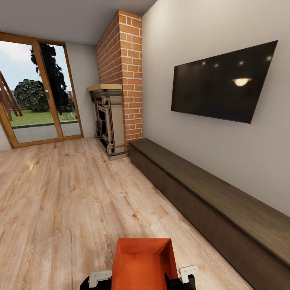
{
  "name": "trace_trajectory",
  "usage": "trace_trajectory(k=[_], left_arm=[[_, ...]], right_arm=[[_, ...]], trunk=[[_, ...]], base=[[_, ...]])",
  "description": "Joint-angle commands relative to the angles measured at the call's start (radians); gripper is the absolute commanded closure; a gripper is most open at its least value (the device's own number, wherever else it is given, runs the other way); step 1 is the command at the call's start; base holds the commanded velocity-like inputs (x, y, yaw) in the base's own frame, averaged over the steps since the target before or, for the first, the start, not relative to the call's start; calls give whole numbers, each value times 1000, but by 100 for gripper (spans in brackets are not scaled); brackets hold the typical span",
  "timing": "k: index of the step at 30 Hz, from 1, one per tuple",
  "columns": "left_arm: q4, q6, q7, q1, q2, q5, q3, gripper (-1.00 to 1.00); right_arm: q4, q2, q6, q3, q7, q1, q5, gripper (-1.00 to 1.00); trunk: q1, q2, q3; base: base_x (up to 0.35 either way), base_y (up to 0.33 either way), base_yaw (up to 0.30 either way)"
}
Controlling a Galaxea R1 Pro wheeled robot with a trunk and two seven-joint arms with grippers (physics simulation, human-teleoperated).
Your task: Move the two storage containers from the living room to the garage. In the garage, place one container on the floor and stack the other container on top of it (either order is fine).
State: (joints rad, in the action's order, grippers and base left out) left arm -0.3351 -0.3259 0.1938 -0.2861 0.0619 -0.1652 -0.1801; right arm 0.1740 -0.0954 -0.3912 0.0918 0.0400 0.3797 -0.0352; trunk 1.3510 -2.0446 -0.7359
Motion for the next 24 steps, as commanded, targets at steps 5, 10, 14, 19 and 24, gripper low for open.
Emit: trace_trajectory(k=[5, 10, 14, 19, 24], left_arm=[[1, -4, 6, -1, -1, -10, -9, -100], [1, -4, 6, -1, -1, -10, -9, -100], [1, -4, 6, -1, -1, -10, -9, -100], [1, -4, 6, -1, -1, -10, -9, -100], [1, -4, 6, -1, 0, -10, -9, -100]], right_arm=[[-1, 0, -1, 0, -3, 1, -2, -100], [-1, -1, -1, 2, -34, 1, -2, -100], [-1, -2, -4, 7, -111, 1, -5, -100], [-2, -3, -6, 9, -149, 1, -5, -100], [-2, -3, -6, 8, -158, 1, -4, -100]], trunk=[[0, 0, -1], [0, 0, -1], [0, 0, -1], [0, 0, -1], [0, 0, -1]], base=[[0, 0, 0], [0, 0, 0], [0, 0, 0], [0, 0, 0], [0, 0, 0]])
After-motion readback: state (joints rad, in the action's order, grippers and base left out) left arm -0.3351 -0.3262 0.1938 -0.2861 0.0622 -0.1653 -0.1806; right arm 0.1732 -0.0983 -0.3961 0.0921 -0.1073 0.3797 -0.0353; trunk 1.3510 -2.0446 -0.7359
